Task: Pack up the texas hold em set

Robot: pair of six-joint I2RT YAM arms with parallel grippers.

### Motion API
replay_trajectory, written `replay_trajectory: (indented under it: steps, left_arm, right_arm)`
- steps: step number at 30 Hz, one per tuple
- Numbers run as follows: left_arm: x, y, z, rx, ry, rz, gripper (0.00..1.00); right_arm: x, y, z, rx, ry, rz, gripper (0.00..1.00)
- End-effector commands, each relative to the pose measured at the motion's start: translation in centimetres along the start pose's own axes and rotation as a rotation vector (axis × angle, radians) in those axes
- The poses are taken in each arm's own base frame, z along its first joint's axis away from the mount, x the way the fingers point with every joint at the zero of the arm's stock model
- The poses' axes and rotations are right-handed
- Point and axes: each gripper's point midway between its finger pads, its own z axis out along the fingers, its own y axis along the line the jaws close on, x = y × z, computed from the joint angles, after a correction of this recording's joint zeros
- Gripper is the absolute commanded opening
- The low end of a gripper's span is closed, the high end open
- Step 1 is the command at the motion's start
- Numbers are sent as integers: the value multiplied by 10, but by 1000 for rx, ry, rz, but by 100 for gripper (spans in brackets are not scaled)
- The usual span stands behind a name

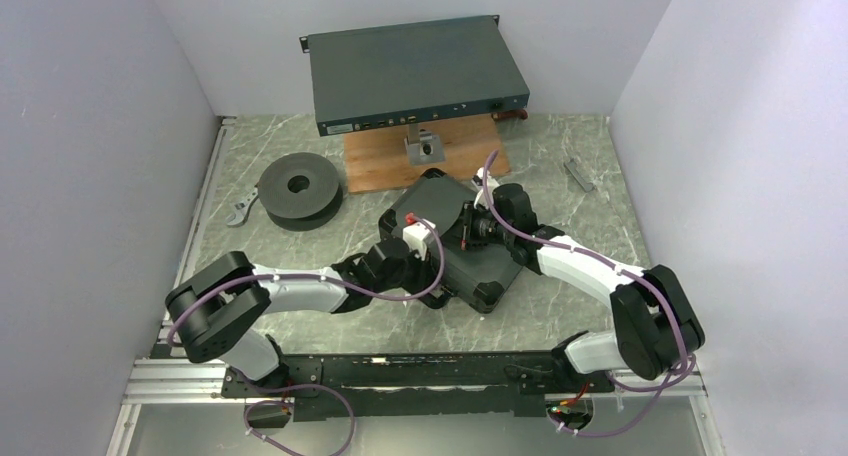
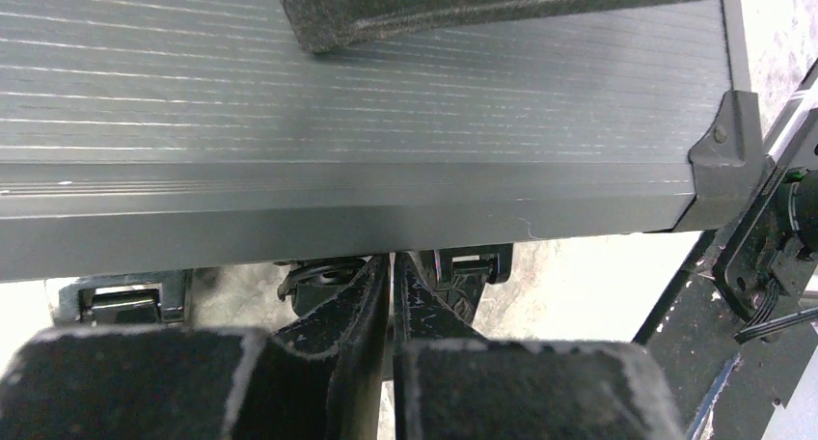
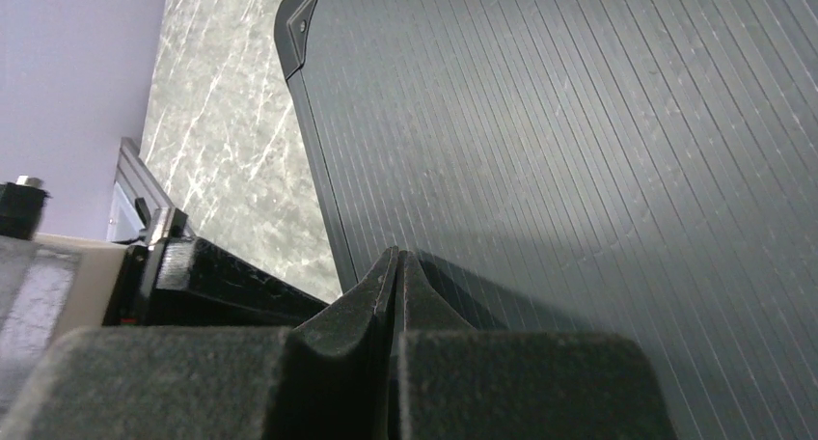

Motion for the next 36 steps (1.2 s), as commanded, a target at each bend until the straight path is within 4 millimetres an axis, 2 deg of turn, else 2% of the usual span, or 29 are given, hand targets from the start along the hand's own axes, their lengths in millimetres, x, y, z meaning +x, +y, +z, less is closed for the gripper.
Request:
replay_trajectory:
  steps: [1,8,12,15,22,26,33,36]
  left_arm:
    - [-80,-3,-15,-40,-247,14,13]
    - [-100,-5,-50,-81,-268,-1,15]
    - [-93,1,-65,-108,-261,-15,16]
    - [-77,9,-69,-124,-241,-36,16]
    - [-39,15,-64,-97,-195,-121,17]
    - [-31,14,-57,-81,-185,-165,18]
    - [-23,18,-35,-137,-113,-260,28]
    - [-17,20,-27,-156,-79,-286,30]
  right_arm:
    - [93,-75,-12,298,283,91,0]
    - [94,-76,-12,307,286,92,0]
    - [95,-76,-13,307,287,92,0]
    - [94,-76,-12,306,286,91,0]
    - [94,-75,-13,311,286,85,0]
    - [94,-75,-14,312,280,87,0]
    - [93,-75,-15,318,274,85,0]
    - [93,-75,-16,319,270,85,0]
